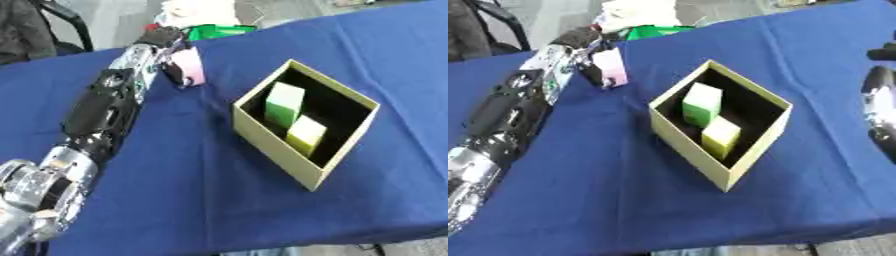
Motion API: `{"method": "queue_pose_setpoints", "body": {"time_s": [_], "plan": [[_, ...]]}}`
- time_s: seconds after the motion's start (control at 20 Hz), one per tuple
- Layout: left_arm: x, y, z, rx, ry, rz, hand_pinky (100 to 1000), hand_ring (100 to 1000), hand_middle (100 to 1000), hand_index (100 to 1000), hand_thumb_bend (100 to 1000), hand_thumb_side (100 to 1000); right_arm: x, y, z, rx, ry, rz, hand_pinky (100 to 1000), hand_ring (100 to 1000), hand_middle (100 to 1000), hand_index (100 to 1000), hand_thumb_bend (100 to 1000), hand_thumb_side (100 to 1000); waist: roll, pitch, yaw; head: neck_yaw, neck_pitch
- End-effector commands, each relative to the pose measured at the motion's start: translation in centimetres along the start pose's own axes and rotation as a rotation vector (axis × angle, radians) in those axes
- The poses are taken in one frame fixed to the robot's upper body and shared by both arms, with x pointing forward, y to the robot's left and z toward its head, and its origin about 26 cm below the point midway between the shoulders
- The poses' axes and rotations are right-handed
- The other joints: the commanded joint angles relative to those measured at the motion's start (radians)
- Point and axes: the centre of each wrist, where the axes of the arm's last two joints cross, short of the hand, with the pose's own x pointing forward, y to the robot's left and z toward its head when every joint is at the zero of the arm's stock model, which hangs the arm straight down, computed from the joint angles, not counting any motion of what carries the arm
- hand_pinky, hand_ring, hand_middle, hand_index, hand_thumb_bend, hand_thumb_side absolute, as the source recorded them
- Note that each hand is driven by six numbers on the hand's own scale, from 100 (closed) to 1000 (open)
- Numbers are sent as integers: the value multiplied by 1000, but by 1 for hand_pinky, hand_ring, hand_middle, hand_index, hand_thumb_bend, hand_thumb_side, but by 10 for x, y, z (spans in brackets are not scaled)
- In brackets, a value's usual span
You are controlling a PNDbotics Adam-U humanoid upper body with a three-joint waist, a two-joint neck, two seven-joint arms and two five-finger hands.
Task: Pick up objects on the table and place them in the box.
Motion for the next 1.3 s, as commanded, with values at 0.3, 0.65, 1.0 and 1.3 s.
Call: {"method": "queue_pose_setpoints", "body": {"time_s": [0.3,0.65,1.0,1.3], "plan": [[54,60,3,138,-274,-81,736,558,529,739,371,167,8,-2,-6,6,-46,-11,838,934,719,925,100,543,-15,-18,-8,6,-4],[111,67,9,126,-515,-76,734,567,535,742,356,180,11,1,-9,16,-75,-31,847,931,718,924,100,537,-16,-13,-23,16,-8],[150,47,8,95,-664,-49,734,577,539,741,397,227,13,3,-12,21,-111,-60,860,925,715,921,100,529,-17,-6,-43,29,-13],[163,23,5,36,-744,-4,737,606,562,762,552,321,13,3,-12,23,-122,-68,837,916,713,920,100,541,-18,1,-57,38,-18]]}}
